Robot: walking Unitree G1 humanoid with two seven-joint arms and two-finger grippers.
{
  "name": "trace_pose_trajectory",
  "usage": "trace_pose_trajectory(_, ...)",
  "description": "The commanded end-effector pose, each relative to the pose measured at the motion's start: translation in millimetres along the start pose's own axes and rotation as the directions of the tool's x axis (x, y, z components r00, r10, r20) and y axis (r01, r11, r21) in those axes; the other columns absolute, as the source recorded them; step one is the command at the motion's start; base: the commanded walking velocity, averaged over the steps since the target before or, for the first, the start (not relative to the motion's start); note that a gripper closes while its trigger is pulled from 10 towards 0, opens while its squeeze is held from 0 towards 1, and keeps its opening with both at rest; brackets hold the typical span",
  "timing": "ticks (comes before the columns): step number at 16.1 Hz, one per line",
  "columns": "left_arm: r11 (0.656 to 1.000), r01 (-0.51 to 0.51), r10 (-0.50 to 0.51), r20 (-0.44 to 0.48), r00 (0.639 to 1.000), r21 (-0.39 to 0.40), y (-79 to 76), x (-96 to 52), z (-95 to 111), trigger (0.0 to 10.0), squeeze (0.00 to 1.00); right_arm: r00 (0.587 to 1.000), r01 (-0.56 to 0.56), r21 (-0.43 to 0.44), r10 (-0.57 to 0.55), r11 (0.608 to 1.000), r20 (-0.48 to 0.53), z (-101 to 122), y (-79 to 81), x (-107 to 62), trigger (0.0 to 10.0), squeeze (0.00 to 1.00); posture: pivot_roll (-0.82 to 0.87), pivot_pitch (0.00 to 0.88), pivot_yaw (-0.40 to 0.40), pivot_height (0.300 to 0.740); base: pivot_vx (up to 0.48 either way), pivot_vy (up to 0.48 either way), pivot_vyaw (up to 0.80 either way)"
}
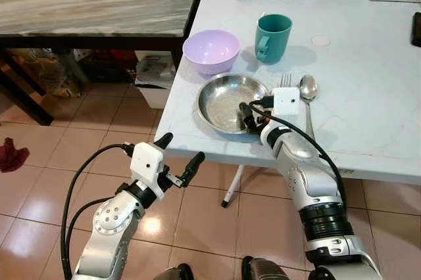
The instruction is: Setting the table
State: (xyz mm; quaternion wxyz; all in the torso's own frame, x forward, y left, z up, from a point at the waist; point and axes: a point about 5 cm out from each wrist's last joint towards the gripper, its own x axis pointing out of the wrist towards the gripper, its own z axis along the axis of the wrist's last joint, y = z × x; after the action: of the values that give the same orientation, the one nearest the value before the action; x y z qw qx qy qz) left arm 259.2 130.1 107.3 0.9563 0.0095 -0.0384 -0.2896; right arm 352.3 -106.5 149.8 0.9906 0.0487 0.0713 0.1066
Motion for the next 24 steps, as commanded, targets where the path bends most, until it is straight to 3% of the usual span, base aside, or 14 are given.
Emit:
trace_pose_trajectory(1, 1.0, 0.002, -0.002, -0.02, 1.0, 0.012, 0.2, -3.8, -1.2, 10.0, 0.0, 0.999, 0.007, 0.021, -0.006, 1.0, -0.04, -8.3, 2.5, -1.4, 8.2, 0.0, -0.22, 0.182, 0.054, 0.74, 0.0, 0.0, 0.0)
trace_pose_trajectory(2, 1.0, 0.001, -0.001, -0.021, 1.0, 0.012, 0.1, -4.0, -1.2, 10.0, 0.0, 0.998, 0.015, 0.028, -0.013, 0.999, -0.056, -13.4, 2.1, -1.8, 0.0, 0.0, -0.21, 0.18, 0.057, 0.74, 0.0, 0.0, 0.0)
trace_pose_trajectory(6, 1.0, -0.015, 0.015, -0.01, 1.0, 0.006, -0.1, -1.0, 0.8, 10.0, 0.0, 0.999, 0.017, 0.034, -0.015, 0.999, -0.051, -16.8, 3.5, -1.0, 0.0, 0.0, -0.21, 0.169, 0.084, 0.74, 0.0, 0.0, 0.0)
trace_pose_trajectory(11, 0.999, -0.032, 0.031, 0.01, 0.999, 0.018, 7.8, 8.6, 4.7, 10.0, 0.0, 0.997, 0.067, 0.026, -0.066, 0.997, -0.032, -16.2, -12.4, -2.7, 0.0, 0.0, -0.21, 0.147, 0.098, 0.74, 0.0, 0.0, 0.0)
trace_pose_trajectory(15, 1.0, 0.001, -0.002, 0.025, 1.0, 0.022, 7.3, 11.0, 7.5, 10.0, 0.0, 0.993, 0.108, 0.066, -0.105, 0.992, -0.046, -19.2, -22.7, -4.8, 0.0, 0.0, -0.22, 0.144, 0.097, 0.74, 0.0, 0.0, 0.0)
trace_pose_trajectory(24, 0.996, 0.037, -0.039, 0.027, 0.999, 0.082, 10.0, 12.6, 10.3, 10.0, 0.0, 0.989, 0.146, 0.127, -0.141, 0.981, -0.043, -12.3, -26.2, -3.2, 0.0, 0.0, -0.22, 0.139, 0.099, 0.74, 0.0, 0.0, 0.0)
